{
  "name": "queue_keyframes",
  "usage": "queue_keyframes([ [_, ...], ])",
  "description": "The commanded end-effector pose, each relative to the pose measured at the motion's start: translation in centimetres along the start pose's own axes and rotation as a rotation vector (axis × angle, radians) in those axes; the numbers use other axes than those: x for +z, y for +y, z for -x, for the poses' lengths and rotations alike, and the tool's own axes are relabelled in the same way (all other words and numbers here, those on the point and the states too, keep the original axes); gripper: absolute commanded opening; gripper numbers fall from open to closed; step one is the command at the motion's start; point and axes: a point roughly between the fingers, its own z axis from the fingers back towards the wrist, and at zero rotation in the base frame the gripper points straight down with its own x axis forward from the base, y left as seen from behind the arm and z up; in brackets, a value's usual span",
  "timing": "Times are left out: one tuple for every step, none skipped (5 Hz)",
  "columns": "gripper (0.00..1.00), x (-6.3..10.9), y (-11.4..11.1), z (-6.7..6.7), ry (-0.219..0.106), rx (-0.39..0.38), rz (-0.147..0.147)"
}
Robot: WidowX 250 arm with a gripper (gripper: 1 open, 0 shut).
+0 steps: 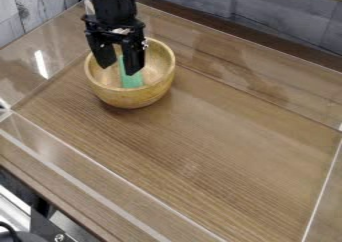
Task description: Move green object from inside the wooden bowl to the table next to it
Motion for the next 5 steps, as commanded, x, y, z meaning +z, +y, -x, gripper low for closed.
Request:
queue_keyframes([
  [1.0, 0.1, 0.4, -0.5, -0.035, -0.002, -0.019],
  [1.0, -0.8, 0.3, -0.6, -0.043, 0.004, -0.026],
  [1.0, -1.8, -0.3, -0.7, -0.048, -0.011, -0.033],
  [1.0, -2.7, -0.8, -0.9, -0.043, -0.032, -0.041],
  [1.0, -3.5, -0.9, -1.2, -0.038, -0.038, -0.047],
])
